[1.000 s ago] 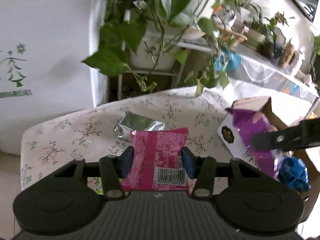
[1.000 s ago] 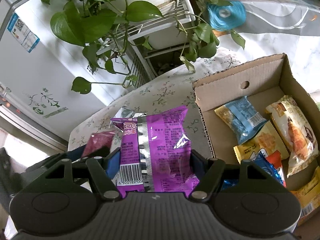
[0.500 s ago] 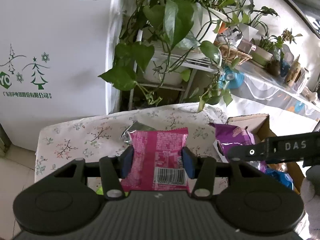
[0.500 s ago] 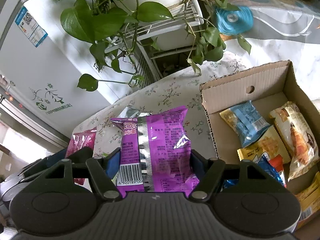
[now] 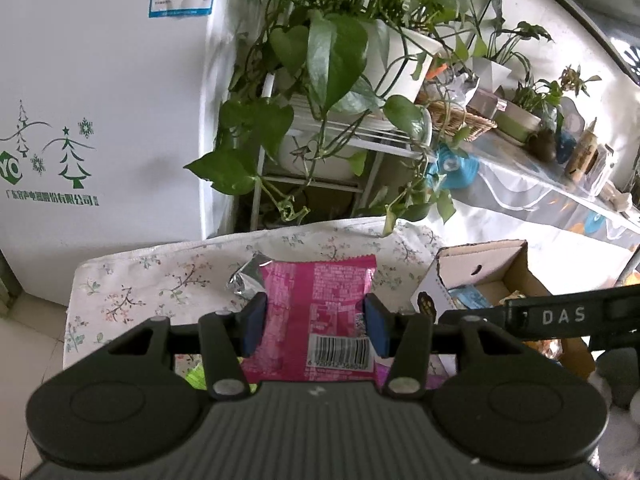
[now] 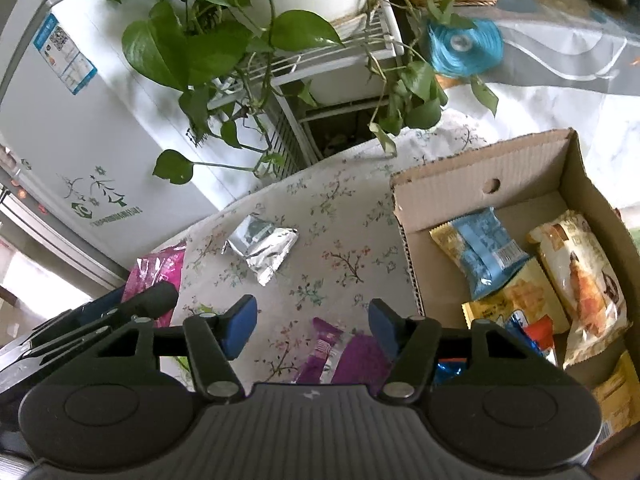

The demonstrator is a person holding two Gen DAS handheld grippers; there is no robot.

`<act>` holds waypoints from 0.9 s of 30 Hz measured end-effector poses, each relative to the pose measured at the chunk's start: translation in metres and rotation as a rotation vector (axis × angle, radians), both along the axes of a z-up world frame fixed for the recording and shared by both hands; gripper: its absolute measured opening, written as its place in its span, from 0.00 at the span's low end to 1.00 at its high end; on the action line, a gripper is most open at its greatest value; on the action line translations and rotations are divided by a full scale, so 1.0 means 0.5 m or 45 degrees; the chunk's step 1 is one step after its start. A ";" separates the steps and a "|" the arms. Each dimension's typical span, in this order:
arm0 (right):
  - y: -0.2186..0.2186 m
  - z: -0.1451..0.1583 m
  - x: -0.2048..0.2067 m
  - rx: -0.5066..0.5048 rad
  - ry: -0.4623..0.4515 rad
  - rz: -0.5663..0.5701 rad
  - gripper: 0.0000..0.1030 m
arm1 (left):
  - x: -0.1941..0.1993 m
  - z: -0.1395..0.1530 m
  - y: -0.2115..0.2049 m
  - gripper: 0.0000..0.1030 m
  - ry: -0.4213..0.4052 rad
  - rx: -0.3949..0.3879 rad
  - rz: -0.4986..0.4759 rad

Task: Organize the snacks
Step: 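Lift the pink packet with the left tool while the right tool regrasps the purple packet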

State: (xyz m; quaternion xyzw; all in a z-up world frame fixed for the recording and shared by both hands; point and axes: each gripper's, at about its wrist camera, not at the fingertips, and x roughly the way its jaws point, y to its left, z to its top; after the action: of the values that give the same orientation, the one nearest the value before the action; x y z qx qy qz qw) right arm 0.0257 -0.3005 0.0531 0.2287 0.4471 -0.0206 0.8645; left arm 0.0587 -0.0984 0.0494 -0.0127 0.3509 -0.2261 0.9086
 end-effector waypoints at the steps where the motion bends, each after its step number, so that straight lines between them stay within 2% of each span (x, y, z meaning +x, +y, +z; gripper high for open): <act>1: -0.003 0.001 -0.002 0.012 -0.004 0.004 0.67 | -0.001 0.002 0.001 0.49 -0.002 -0.001 0.006; 5: -0.008 -0.008 -0.010 0.058 0.021 0.069 0.69 | -0.006 0.015 0.011 0.49 -0.026 -0.016 0.012; 8: 0.011 -0.027 -0.016 -0.007 0.069 0.145 0.79 | -0.006 0.019 0.020 0.49 -0.026 -0.028 0.016; 10: 0.024 -0.046 -0.019 -0.033 0.118 0.152 0.79 | -0.006 0.022 0.024 0.49 -0.026 -0.036 0.016; 14: 0.051 -0.081 -0.017 0.008 0.246 0.085 0.84 | -0.006 0.024 0.035 0.49 -0.022 -0.053 0.011; 18: 0.085 -0.096 -0.009 0.015 0.277 -0.015 0.92 | -0.008 0.023 0.047 0.49 -0.015 -0.062 0.013; 21: 0.099 -0.132 0.008 -0.011 0.353 -0.142 0.92 | -0.010 0.020 0.056 0.49 -0.003 -0.060 0.021; 23: 0.103 -0.150 0.016 -0.025 0.375 -0.175 0.92 | -0.011 0.018 0.059 0.49 0.003 -0.058 0.024; 26: 0.118 -0.157 0.025 -0.107 0.366 -0.174 0.92 | -0.011 0.020 0.062 0.49 0.005 -0.064 0.029; 27: 0.125 -0.159 0.028 -0.137 0.353 -0.158 0.88 | -0.012 0.021 0.062 0.49 0.005 -0.067 0.029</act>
State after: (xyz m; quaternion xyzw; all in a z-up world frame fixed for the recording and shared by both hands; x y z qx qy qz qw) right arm 0.0399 -0.2380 -0.0266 0.2043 0.5455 -0.1291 0.8025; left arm 0.0528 -0.0675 0.0597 -0.0411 0.3463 -0.2249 0.9099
